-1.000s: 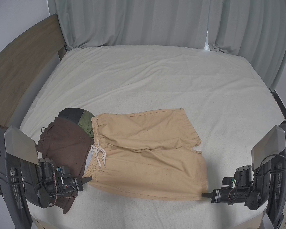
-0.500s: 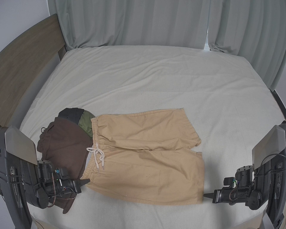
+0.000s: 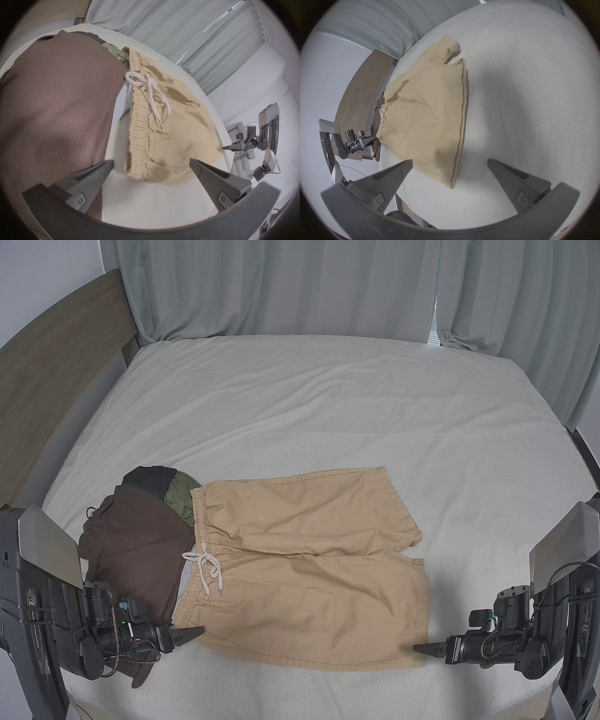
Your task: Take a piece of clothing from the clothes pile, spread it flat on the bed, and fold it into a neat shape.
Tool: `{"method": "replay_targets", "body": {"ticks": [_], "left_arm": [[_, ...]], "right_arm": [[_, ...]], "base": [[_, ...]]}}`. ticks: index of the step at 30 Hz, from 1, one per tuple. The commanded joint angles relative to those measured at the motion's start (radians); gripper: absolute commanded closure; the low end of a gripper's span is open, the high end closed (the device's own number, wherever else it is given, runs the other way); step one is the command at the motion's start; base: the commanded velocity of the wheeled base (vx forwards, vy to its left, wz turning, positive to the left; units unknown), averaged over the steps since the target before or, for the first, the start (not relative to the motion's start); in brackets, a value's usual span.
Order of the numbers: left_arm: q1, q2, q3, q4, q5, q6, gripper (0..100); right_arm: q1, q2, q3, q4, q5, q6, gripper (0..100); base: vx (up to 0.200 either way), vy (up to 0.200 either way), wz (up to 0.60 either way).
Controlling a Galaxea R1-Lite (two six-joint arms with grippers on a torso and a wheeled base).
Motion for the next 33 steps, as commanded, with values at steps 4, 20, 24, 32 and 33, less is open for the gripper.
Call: {"method": "replay_targets", "body": {"ticks": [4,20,24,32,33], "left_arm": [[0.0,0.004,0.002,-0.001,0.0,-0.002,0],[-0.003,0.009,-0.026,-0.001,0.0,-0.01,100],[-0.002,0.014,-0.027,-0.001,0.0,-0.01,100],[-0.002,0.014,-0.027,-0.001,0.0,-0.009,100],[-0.002,0.015,-0.026,-0.001,0.0,-0.009,100]], "right_arm": [[0.003,0.003,-0.001,0.0,0.001,-0.003,0],[0.009,0.008,-0.01,0.0,0.001,-0.003,0],[0.014,0.008,-0.01,0.0,0.002,-0.003,0],[0.046,0.009,-0.021,0.001,0.019,-0.003,0],[0.051,0.011,-0.021,0.001,0.02,-0.003,0]], "base": [[0.0,0.0,0.0],[0.0,0.0,0.0],[0.0,0.0,0.0],[0.0,0.0,0.0],[0.0,0.0,0.0]]}}
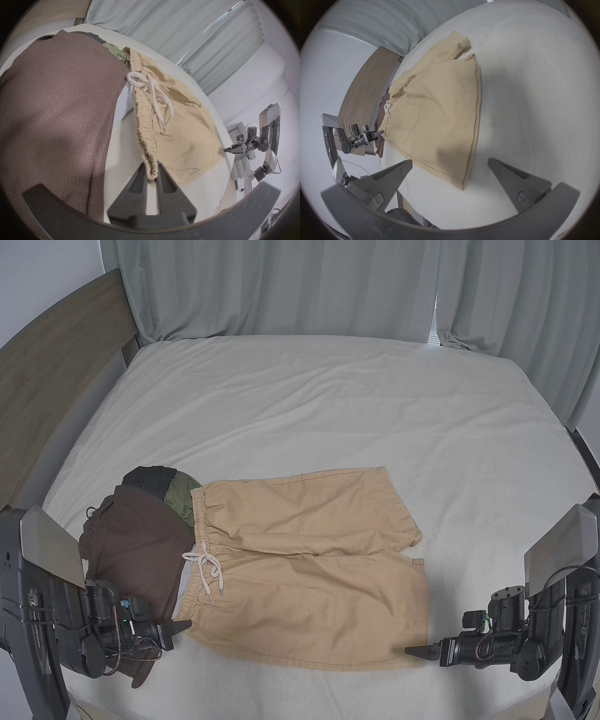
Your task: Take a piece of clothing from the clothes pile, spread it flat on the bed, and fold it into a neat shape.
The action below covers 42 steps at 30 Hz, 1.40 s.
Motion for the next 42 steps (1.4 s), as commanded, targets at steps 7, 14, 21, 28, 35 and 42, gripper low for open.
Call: {"method": "replay_targets", "body": {"ticks": [7,14,21,28,35,42], "left_arm": [[-0.001,0.008,0.0,-0.001,0.0,0.002,100],[-0.001,0.008,-0.001,-0.001,-0.003,0.002,100],[-0.003,0.008,-0.001,-0.001,-0.003,0.002,100],[-0.003,0.008,-0.001,-0.001,-0.003,0.002,100],[-0.003,0.006,0.0,-0.001,-0.006,0.002,100],[-0.004,-0.011,0.057,-0.001,-0.04,0.011,100]], "right_arm": [[0.028,0.037,-0.009,-0.001,0.005,0.0,0],[0.05,0.041,-0.029,-0.001,0.005,0.001,0],[0.05,0.057,-0.031,-0.001,0.005,0.001,100],[0.048,0.069,-0.021,-0.001,0.004,0.001,100],[0.037,0.057,-0.001,-0.001,0.002,0.001,100],[0.036,0.024,0.043,-0.001,0.001,0.0,100]], "base": [[0.0,0.0,0.0],[0.0,0.0,0.0],[0.0,0.0,0.0],[0.0,0.0,0.0],[0.0,0.0,0.0],[0.0,0.0,0.0]]}}
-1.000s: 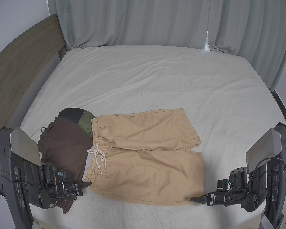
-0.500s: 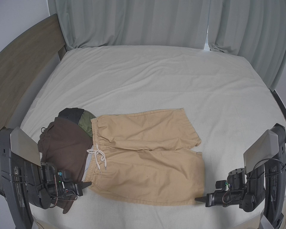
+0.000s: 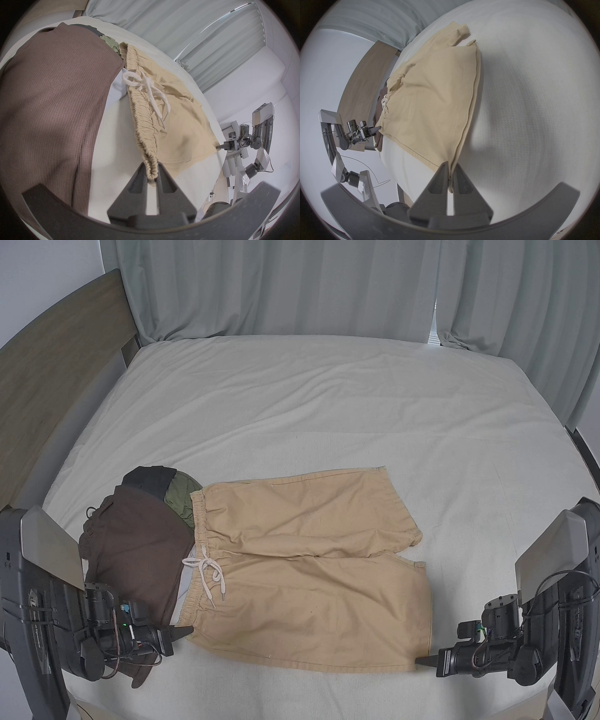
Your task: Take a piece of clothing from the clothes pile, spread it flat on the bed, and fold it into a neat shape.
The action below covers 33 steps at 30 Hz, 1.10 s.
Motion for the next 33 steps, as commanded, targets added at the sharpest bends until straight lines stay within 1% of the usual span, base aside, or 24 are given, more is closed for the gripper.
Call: {"method": "replay_targets", "body": {"ticks": [1,12,13,15,18,28,33], "left_arm": [[0.002,-0.012,0.037,0.0,-0.011,0.008,100],[0.02,-0.015,0.093,0.002,-0.038,0.026,100],[0.026,-0.013,0.112,0.002,-0.057,0.06,100],[0.038,-0.012,0.127,0.002,-0.077,0.095,100],[0.046,-0.01,0.136,0.002,-0.092,0.123,100],[0.046,-0.012,0.136,0.002,-0.093,0.126,100],[0.046,-0.015,0.145,0.002,-0.093,0.127,100]], "right_arm": [[0.0,-0.025,0.022,0.001,-0.001,0.0,100],[0.0,-0.028,0.024,0.003,-0.002,0.0,100],[0.0,-0.029,0.024,0.011,-0.001,-0.002,100],[0.0,-0.029,0.024,0.014,0.002,-0.009,100],[-0.001,-0.029,0.024,0.014,0.005,-0.028,100],[-0.017,-0.086,0.024,0.015,0.028,-0.035,100],[-0.034,-0.095,0.024,0.04,0.037,-0.068,100]], "base": [[0.0,0.0,0.0],[0.0,0.0,0.0],[0.0,0.0,0.0],[0.0,0.0,0.0],[0.0,0.0,0.0],[0.0,0.0,0.0],[0.0,0.0,0.0]]}}
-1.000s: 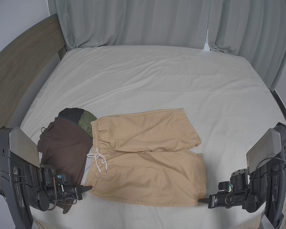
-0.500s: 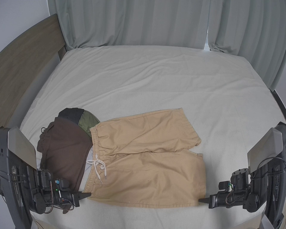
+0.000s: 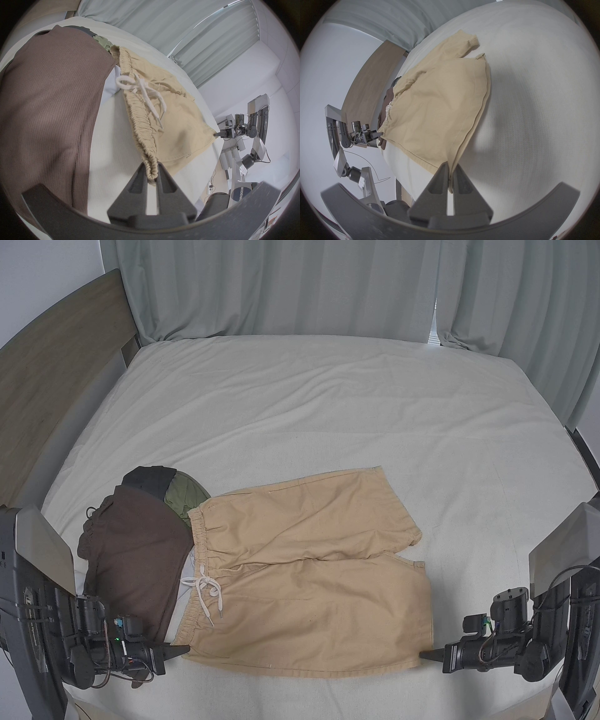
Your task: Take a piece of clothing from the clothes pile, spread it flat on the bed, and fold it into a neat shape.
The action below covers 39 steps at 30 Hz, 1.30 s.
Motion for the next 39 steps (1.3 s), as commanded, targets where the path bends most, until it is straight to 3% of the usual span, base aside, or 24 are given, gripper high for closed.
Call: {"method": "replay_targets", "body": {"ticks": [1,13,18,21,25,39], "left_arm": [[0.0,0.0,0.016,-0.001,-0.002,0.003,100],[-0.013,-0.055,-0.044,-0.002,-0.012,-0.047,100],[-0.036,-0.127,-0.065,-0.002,-0.012,-0.144,100],[-0.066,-0.198,-0.074,-0.002,-0.012,-0.267,100],[-0.081,-0.221,-0.079,-0.002,-0.009,-0.305,100],[-0.076,-0.233,-0.162,-0.002,0.002,-0.395,100]], "right_arm": [[-0.011,-0.018,0.016,0.007,0.014,-0.015,100],[-0.048,-0.054,0.013,-0.04,0.072,-0.047,100],[-0.049,-0.1,0.007,-0.039,0.09,-0.047,100],[-0.049,-0.143,-0.002,-0.039,0.098,-0.043,100],[-0.051,-0.172,-0.016,-0.039,0.098,-0.037,100],[-0.06,-0.268,-0.117,-0.039,0.096,0.095,100]], "base": [[0.0,0.0,0.0],[0.0,0.0,0.0],[0.0,0.0,0.0],[0.0,0.0,0.0],[0.0,0.0,0.0],[0.0,0.0,0.0]]}}
